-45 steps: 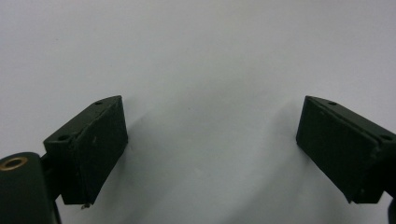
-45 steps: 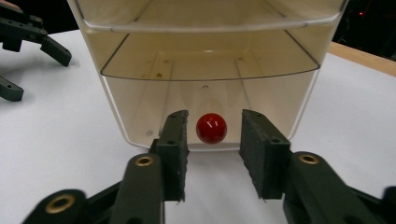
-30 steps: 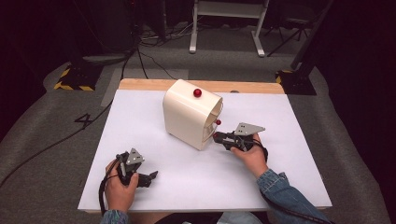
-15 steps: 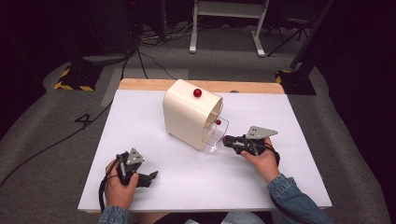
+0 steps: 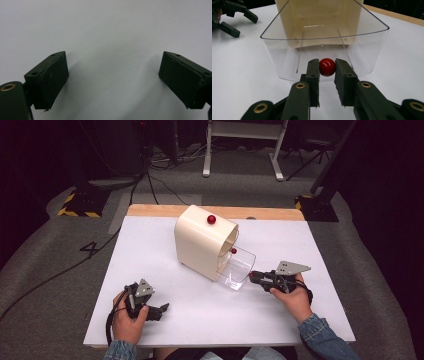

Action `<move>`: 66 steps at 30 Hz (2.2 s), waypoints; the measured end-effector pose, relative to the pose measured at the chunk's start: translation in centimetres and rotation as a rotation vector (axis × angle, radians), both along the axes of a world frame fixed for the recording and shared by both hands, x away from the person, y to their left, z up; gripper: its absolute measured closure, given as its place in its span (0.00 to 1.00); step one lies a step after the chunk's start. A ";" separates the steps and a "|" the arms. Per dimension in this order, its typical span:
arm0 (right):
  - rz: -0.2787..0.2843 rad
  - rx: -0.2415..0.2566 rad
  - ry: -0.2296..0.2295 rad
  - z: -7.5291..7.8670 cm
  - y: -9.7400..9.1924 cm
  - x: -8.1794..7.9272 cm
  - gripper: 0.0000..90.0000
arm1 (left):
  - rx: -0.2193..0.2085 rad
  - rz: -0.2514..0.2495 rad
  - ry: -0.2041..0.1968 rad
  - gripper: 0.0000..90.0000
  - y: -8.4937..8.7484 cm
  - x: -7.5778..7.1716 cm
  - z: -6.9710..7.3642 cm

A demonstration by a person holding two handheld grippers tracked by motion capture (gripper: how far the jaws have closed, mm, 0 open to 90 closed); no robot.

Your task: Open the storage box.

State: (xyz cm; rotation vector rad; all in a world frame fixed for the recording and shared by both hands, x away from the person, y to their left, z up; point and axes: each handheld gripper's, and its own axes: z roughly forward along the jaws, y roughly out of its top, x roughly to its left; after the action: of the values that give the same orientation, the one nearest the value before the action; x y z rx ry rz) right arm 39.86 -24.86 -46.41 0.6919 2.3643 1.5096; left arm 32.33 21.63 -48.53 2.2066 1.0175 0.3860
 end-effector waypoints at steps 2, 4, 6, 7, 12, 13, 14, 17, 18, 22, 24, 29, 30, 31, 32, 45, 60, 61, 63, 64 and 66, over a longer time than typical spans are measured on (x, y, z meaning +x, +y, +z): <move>-0.002 -0.007 0.000 -0.1 -0.4 -0.3 0.82 | -0.004 0.001 0.000 0.10 0.0 0.0 0.0; -0.008 -0.006 0.002 -0.3 -0.7 -0.4 0.82 | -0.005 0.000 0.002 0.10 0.0 0.1 0.0; -0.014 -0.004 0.009 -0.3 -1.1 -0.6 0.82 | -0.006 -0.001 0.008 0.10 0.0 0.1 0.0; -0.014 -0.004 0.009 -0.3 -1.1 -0.6 0.82 | -0.009 -0.003 0.011 0.10 0.0 0.1 0.0; -0.017 -0.016 0.021 -0.6 -1.3 -0.7 0.77 | -0.010 -0.001 0.012 0.10 0.0 0.1 0.0; -0.017 -0.016 0.021 -0.6 -1.3 -0.7 0.77 | -0.010 -0.001 0.012 0.10 0.0 0.1 0.0; -0.021 -0.038 0.032 -0.7 -1.4 -0.7 0.72 | -0.011 -0.001 0.013 0.10 0.0 0.1 0.0; -0.031 -0.030 0.047 -0.9 -1.8 -0.7 0.67 | -0.014 0.001 0.014 0.10 0.0 0.1 0.0; -0.035 -0.028 0.046 -0.8 -1.9 -0.7 0.65 | -0.011 -0.001 0.012 0.10 0.0 0.1 0.0; -0.039 -0.022 0.044 -0.4 -2.3 -0.8 0.63 | -0.015 0.001 0.014 0.10 0.0 0.1 0.0; -0.040 -0.021 0.042 -0.2 -2.4 -0.9 0.63 | -0.015 0.003 0.016 0.10 0.0 0.1 0.0; -0.046 0.007 0.017 1.4 -2.8 -1.4 0.62 | -0.015 0.002 0.016 0.10 0.0 0.1 0.0; -0.046 0.007 0.017 1.4 -2.8 -1.4 0.62 | -0.015 0.002 0.016 0.10 0.0 0.1 0.0; -0.045 0.020 0.004 2.2 -2.7 -1.5 0.62 | -0.015 0.002 0.016 0.10 0.0 0.1 0.0; -0.040 0.031 -0.003 2.6 -2.6 -1.6 0.62 | -0.015 0.002 0.016 0.10 0.0 0.1 0.0; 0.023 0.057 -0.059 6.2 0.4 0.0 0.63 | -0.007 -0.001 0.001 0.10 0.0 0.0 0.0; 0.067 0.068 -0.085 6.4 4.5 3.2 0.72 | -0.005 0.004 -0.006 0.10 0.0 -0.1 -0.1; 0.069 0.073 -0.086 6.4 4.7 3.3 0.73 | -0.003 0.004 -0.008 0.10 0.0 -0.1 -0.1; 0.073 0.082 -0.083 6.3 5.1 3.6 0.74 | -0.003 0.002 -0.008 0.10 0.0 -0.1 -0.1; 0.076 0.080 -0.088 6.3 5.3 3.7 0.74 | -0.003 0.002 -0.007 0.10 0.0 -0.1 -0.1; 0.080 0.088 -0.091 6.3 5.8 4.0 0.76 | -0.002 0.003 -0.008 0.10 0.0 -0.1 -0.1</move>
State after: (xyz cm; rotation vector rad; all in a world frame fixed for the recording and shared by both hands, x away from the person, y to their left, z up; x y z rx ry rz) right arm 43.84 -19.08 -40.09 0.5407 2.2951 1.6501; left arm 32.22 21.60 -48.61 2.2004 1.0160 0.3950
